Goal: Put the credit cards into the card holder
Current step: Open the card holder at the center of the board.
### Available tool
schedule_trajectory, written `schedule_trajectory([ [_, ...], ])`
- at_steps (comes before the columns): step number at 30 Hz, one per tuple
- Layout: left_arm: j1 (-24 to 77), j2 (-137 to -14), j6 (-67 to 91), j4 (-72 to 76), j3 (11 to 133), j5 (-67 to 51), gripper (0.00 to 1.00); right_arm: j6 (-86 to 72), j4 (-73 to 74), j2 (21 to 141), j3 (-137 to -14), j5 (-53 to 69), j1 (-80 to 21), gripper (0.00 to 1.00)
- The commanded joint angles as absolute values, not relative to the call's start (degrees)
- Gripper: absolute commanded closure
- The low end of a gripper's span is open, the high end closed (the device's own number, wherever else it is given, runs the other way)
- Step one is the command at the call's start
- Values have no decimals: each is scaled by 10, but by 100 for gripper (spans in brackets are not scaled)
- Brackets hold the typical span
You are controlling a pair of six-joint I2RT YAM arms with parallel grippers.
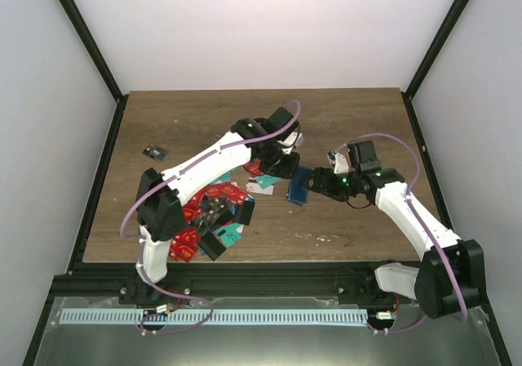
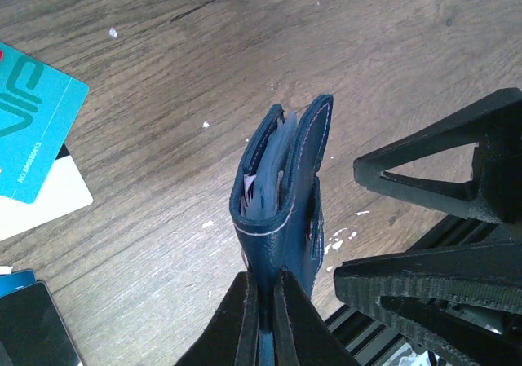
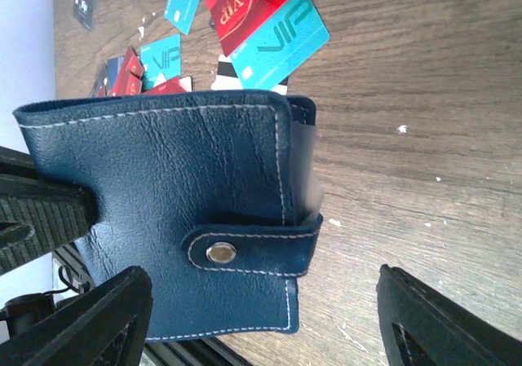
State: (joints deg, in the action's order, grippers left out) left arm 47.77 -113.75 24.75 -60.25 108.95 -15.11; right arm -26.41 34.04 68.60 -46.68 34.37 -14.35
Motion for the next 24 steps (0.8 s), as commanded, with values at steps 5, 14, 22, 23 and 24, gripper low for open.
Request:
schedule_trajectory([
  [5, 477, -1142, 240, -631, 1129, -159, 96, -247, 347, 707, -507, 352, -151, 23],
  [14, 477, -1146, 235, -643, 1150, -156, 96, -240, 354, 732, -500, 333, -157, 24],
  [22, 477, -1150, 217, -674, 1172, -151, 96, -257, 347, 763, -507, 295, -157, 24],
  [23, 477, -1148, 216, -676, 1171, -149, 96, -259, 344, 766, -503, 290, -157, 24],
  [24, 477, -1146, 215, -676, 1170, -147, 96, -262, 339, 769, -497, 279, -157, 24],
])
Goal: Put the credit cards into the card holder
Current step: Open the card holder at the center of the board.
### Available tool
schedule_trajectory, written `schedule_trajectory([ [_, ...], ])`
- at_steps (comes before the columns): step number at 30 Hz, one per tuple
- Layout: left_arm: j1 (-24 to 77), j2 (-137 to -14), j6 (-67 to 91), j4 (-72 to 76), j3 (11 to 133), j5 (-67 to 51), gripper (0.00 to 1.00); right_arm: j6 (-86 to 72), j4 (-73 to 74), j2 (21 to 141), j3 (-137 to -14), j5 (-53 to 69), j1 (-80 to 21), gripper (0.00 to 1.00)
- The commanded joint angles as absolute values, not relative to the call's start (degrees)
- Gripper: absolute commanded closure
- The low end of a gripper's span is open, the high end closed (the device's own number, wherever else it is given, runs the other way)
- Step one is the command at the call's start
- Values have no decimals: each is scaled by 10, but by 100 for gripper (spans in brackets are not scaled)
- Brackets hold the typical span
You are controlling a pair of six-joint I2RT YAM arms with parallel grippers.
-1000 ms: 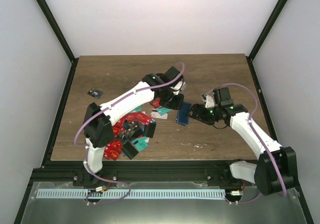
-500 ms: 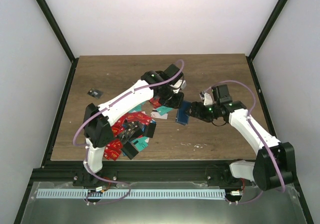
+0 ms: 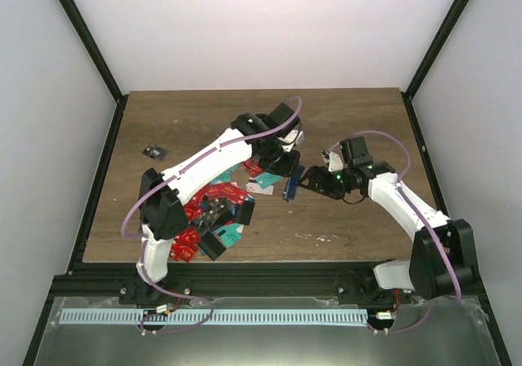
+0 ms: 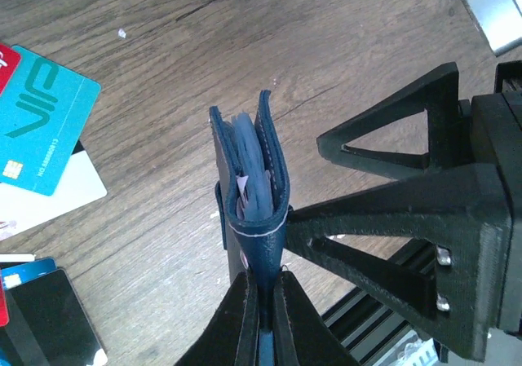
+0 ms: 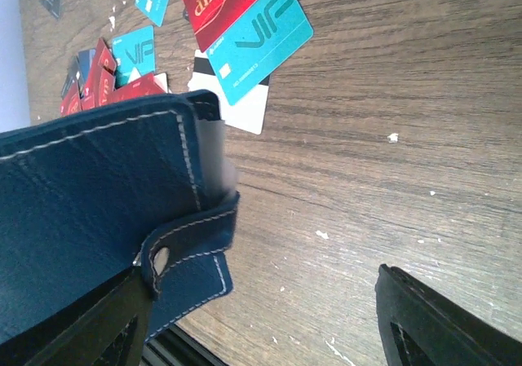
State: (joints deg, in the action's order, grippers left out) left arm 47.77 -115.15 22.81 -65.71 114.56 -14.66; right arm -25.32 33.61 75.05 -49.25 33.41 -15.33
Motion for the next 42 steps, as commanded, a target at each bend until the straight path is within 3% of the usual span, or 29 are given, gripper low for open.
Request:
schedule_trajectory([
  [1, 477, -1144, 215, -677, 1168, -144, 96, -267, 335, 774, -489, 264, -157, 24],
  [7, 473, -1134, 207, -681, 1181, -111, 96, -284, 335, 836, -454, 234, -147, 25],
  [12, 451, -1126, 200, -696, 1175, -66, 96, -272, 340, 807, -479, 230, -145, 25],
  [26, 421, -1083, 201, -653, 1129, -121, 96, -308, 150, 659, -408, 478, -146, 26],
  [33, 420, -1078, 214, -651, 1140, -142, 96, -345, 145, 649, -442, 402, -145, 41],
  [42, 421, -1070, 215, -646, 1138, -151, 96, -359, 110, 695, -441, 428, -146, 53],
])
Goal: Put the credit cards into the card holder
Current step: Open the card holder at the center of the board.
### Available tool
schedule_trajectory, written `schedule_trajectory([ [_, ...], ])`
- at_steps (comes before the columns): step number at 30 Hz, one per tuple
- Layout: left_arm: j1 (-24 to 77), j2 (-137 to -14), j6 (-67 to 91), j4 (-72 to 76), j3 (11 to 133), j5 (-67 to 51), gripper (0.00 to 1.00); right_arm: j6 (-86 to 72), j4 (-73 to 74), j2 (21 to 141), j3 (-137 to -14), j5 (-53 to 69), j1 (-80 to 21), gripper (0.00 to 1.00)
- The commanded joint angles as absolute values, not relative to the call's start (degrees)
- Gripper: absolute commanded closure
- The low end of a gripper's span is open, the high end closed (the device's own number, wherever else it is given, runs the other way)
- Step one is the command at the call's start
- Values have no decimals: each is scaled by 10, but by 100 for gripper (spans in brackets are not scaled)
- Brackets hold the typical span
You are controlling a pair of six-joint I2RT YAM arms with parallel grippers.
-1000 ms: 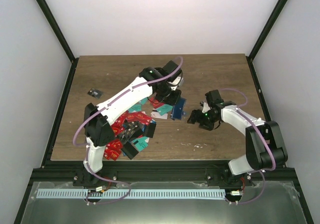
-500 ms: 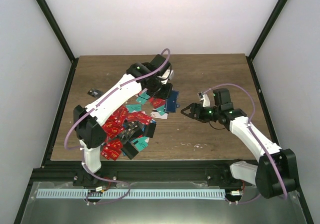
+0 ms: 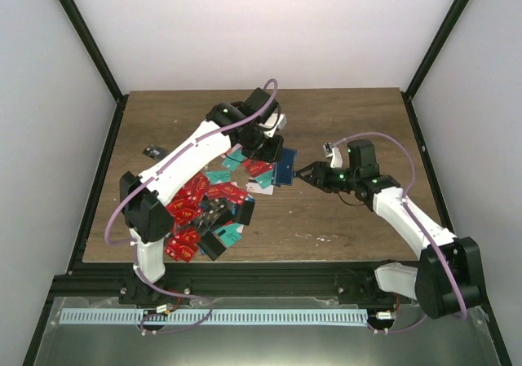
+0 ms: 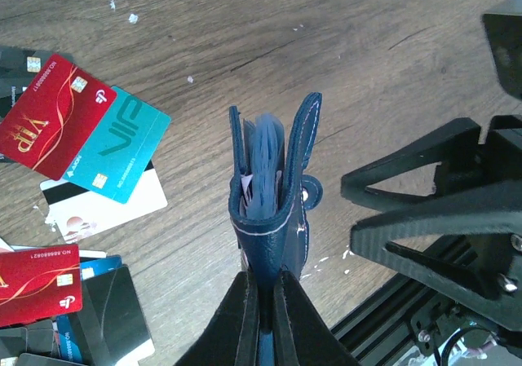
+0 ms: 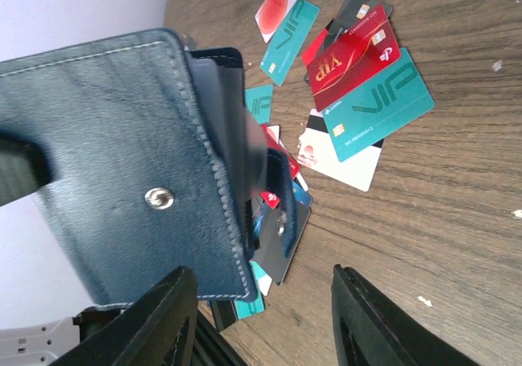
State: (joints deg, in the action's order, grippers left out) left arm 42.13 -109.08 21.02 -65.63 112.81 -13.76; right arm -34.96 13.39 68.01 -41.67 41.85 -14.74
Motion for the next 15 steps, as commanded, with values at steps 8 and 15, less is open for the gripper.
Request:
schedule_trajectory([
  [8, 420, -1068, 219, -643, 1138, -163, 96, -365, 96, 719, -444, 430, -146, 61],
  [15, 420, -1074, 217, -642, 1138, -166, 96, -363, 89, 743, -447, 436, -147, 67],
])
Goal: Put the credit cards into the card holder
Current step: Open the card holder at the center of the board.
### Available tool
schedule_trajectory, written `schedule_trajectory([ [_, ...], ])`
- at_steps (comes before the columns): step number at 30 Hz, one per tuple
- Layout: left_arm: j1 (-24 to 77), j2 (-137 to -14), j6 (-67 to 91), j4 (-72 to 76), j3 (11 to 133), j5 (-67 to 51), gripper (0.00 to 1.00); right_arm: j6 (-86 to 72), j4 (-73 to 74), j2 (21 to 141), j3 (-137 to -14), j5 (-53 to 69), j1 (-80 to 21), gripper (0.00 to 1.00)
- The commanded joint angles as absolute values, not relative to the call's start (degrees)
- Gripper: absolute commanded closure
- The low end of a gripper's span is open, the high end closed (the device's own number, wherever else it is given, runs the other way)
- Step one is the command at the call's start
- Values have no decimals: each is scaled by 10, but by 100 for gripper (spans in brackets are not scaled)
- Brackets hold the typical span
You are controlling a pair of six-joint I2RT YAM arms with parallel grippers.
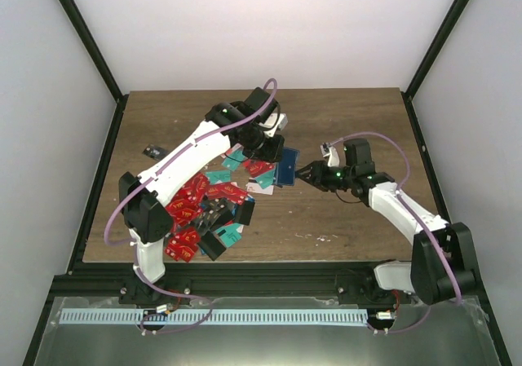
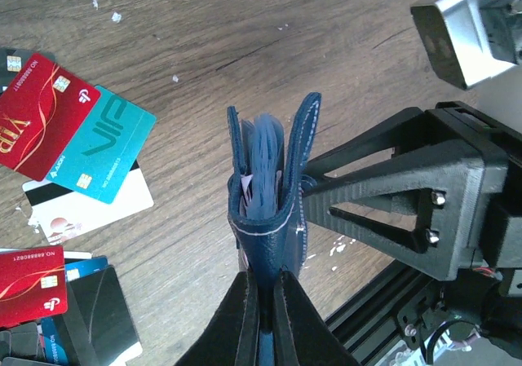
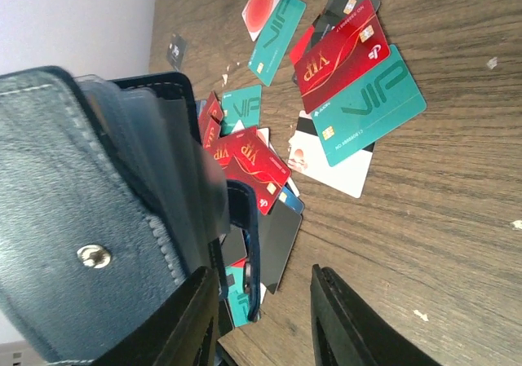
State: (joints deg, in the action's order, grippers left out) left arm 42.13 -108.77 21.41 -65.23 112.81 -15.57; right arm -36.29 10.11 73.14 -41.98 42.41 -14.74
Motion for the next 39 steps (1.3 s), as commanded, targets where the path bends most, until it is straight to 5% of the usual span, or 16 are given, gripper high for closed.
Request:
schedule_trajectory([
  [1, 420, -1073, 217, -642, 1137, -166, 96, -364, 88, 745, -446, 438, -146, 68],
  [14, 420, -1074, 225, -618, 1109, -180, 96, -356, 86, 764, -444, 450, -146, 99],
  [31, 421, -1109, 284, -410, 893, -266, 94, -319, 254, 723, -418, 355, -146, 99],
  [33, 421, -1121, 284, -404, 882, -258, 83, -315, 266, 728, -424, 357, -146, 99],
  [39, 425, -1106, 273, -434, 853, -152, 19, -311, 280, 708, -427, 372, -147, 99],
])
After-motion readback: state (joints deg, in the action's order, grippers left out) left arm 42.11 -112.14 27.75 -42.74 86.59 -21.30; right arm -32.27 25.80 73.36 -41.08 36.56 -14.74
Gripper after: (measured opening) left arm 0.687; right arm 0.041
